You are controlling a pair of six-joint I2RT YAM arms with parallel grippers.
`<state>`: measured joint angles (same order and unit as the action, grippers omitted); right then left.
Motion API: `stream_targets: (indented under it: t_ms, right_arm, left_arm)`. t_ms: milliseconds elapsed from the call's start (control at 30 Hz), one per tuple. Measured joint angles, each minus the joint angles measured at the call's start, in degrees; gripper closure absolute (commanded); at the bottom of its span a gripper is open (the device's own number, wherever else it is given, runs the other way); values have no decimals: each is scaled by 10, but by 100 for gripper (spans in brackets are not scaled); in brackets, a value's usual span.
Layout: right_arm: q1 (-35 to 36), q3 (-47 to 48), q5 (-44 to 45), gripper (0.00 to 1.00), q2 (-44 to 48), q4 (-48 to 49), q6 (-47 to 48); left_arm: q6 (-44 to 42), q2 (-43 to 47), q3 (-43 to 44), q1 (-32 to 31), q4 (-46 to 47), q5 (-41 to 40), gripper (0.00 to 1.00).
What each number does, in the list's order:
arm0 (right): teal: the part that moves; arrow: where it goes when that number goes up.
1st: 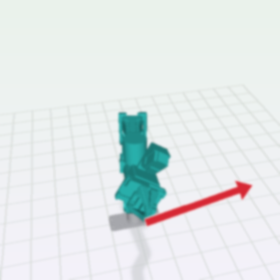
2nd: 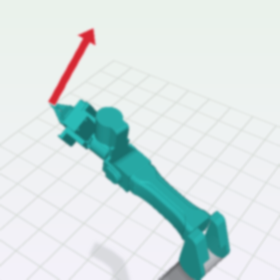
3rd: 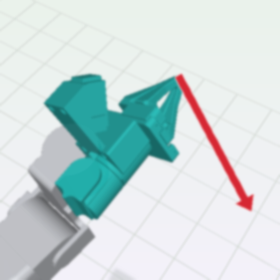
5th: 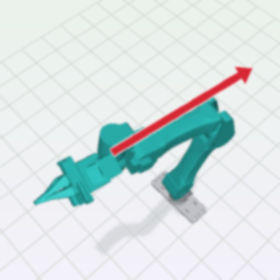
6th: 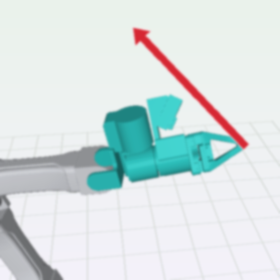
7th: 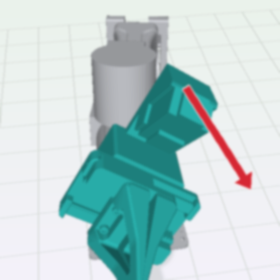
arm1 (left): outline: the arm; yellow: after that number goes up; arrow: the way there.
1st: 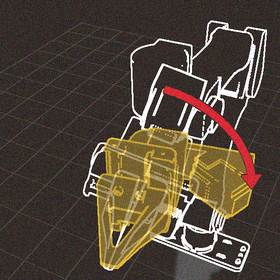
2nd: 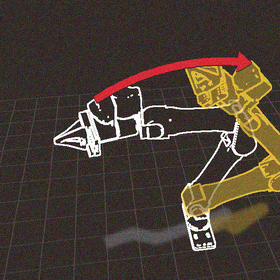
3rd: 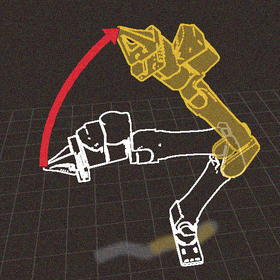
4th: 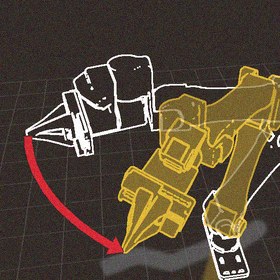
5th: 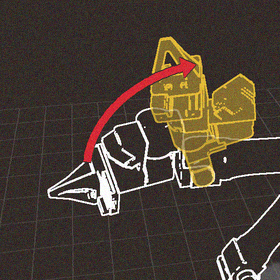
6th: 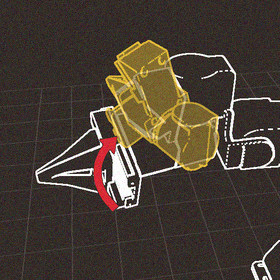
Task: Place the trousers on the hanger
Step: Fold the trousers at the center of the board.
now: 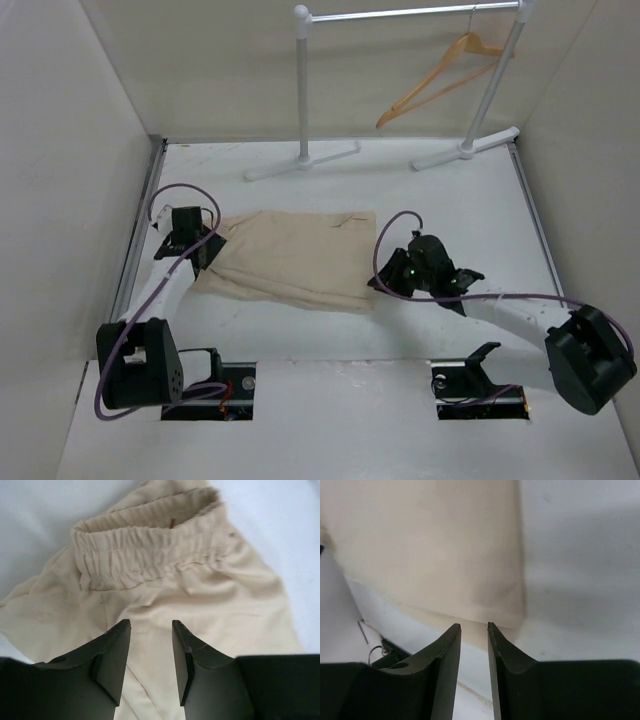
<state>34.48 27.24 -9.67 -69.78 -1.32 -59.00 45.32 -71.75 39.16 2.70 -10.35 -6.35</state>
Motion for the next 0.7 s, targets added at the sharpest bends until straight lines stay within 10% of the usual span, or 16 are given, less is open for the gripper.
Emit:
stream_targets:
  t_ms: [400, 700]
  right_arm:
    - [-121, 327, -19, 85, -269, 9, 82]
    - [-156, 352, -12, 73, -381, -6, 62]
  left_arm:
    - [2, -14, 59, -151, -12, 1, 63]
    - [5, -28, -35, -63, -1, -1, 63]
